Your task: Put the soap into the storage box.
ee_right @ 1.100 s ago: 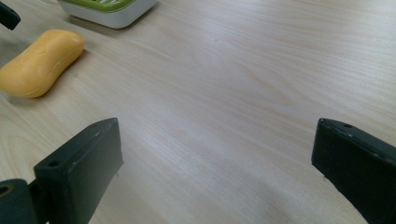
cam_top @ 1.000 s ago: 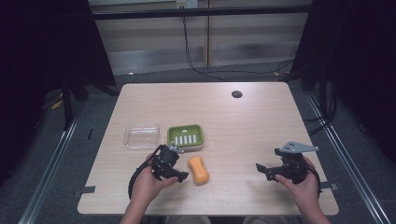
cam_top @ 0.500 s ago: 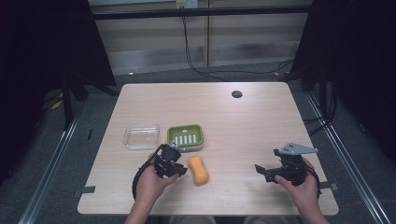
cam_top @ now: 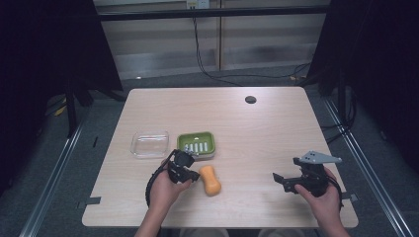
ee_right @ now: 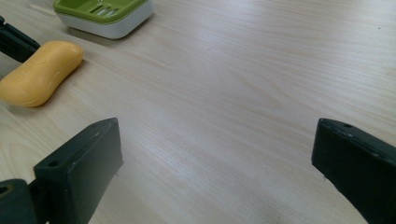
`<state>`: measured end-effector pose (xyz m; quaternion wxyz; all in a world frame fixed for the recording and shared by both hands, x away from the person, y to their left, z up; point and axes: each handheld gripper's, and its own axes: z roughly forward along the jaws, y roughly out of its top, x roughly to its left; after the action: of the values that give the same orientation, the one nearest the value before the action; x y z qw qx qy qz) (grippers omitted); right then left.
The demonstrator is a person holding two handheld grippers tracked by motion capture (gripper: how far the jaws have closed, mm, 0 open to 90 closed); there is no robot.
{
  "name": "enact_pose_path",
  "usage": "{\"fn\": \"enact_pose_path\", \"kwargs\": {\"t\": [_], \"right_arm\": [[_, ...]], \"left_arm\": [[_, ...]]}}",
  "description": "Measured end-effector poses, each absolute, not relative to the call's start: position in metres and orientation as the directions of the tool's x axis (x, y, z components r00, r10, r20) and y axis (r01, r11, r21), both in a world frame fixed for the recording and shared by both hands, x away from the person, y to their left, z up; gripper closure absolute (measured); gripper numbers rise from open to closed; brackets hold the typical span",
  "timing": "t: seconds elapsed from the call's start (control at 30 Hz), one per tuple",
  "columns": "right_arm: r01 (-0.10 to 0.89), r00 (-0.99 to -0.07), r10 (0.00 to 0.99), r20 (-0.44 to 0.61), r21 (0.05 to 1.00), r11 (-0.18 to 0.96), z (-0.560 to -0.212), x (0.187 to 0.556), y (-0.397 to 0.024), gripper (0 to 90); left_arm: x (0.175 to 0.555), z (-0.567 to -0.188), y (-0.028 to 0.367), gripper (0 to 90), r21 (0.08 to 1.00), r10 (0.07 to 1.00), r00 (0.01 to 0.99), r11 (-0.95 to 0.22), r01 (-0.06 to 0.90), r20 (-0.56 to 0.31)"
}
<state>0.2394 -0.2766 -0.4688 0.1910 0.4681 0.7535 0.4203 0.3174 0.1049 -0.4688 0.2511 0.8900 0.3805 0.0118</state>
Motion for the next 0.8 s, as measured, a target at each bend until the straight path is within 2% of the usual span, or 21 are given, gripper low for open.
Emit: {"fn": "enact_pose_path", "kwargs": {"t": [0.6, 0.8], "right_arm": [[0.549, -0.493, 0.863, 0.111, 0.809, 0.210, -0.468, 0.239, -0.276, 1.4], [0.546, -0.493, 0.863, 0.111, 0.812, 0.208, -0.467, 0.239, -0.276, 1.4]], "left_arm": [[0.333, -0.469, 0.088, 78.0, 0.448, 0.678, 0.710, -0.584, 0.677, -0.188], [0.334, -0.466, 0.085, 70.7, 0.427, 0.685, 0.710, -0.599, 0.677, -0.164]]}}
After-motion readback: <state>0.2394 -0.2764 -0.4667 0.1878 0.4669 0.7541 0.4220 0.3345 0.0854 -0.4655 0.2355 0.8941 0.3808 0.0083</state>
